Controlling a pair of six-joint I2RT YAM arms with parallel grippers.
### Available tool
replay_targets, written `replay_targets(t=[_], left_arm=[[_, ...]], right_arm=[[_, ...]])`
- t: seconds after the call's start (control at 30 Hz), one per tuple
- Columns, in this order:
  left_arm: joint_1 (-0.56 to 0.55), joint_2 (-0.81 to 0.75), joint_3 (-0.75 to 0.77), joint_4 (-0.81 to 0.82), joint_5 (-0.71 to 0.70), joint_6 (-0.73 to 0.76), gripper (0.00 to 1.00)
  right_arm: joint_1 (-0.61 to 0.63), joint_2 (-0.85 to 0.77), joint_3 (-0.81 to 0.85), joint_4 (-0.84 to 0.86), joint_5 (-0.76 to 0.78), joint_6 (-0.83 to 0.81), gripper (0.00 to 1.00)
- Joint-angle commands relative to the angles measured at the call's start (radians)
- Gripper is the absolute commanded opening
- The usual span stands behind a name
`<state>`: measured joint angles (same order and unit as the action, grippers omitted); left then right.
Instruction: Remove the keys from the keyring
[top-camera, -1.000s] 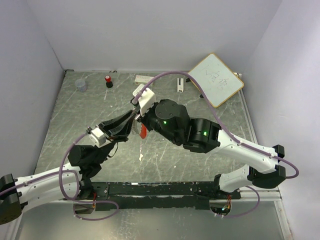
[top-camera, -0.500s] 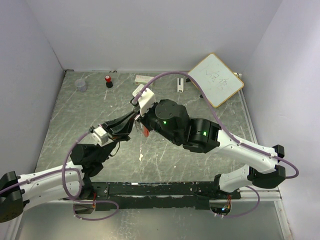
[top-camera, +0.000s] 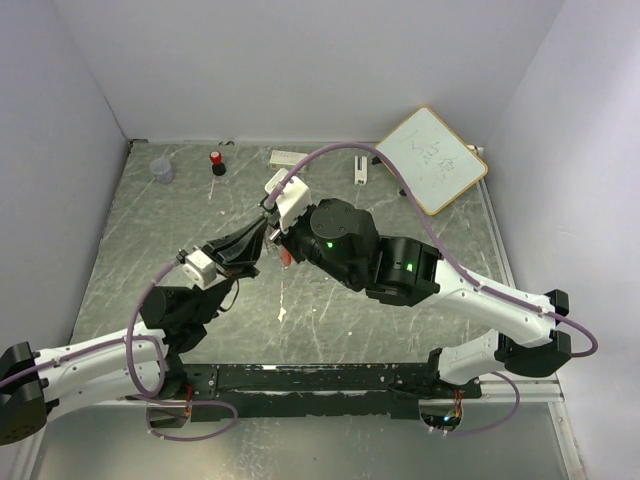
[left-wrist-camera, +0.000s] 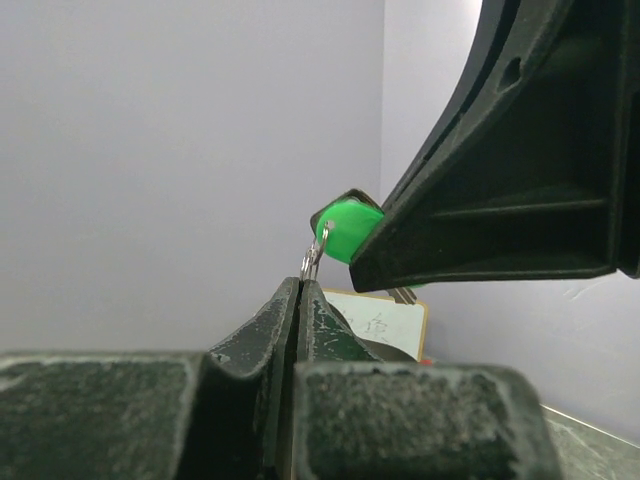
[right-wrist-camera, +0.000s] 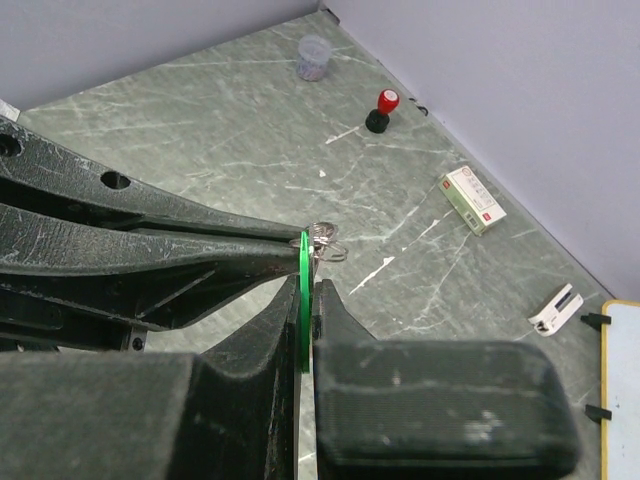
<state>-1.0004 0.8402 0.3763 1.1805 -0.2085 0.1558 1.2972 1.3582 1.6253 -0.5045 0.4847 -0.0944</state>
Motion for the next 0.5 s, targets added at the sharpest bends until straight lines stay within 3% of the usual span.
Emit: replay_targets(t=[0.0,0.47], left_arm=[[-0.003,-0.019,0.059,-0.025,-0.02,0.034,0.08],[-0.003,0.037,0.148,-0.165,-0.012,0.072,0.07]], right_arm=[[0.004,-0.02,0.005,0.034,-0.015,-0.005,0.0],[0.004,0.001,0.056,0.0,-0.071,0.01,0.0]])
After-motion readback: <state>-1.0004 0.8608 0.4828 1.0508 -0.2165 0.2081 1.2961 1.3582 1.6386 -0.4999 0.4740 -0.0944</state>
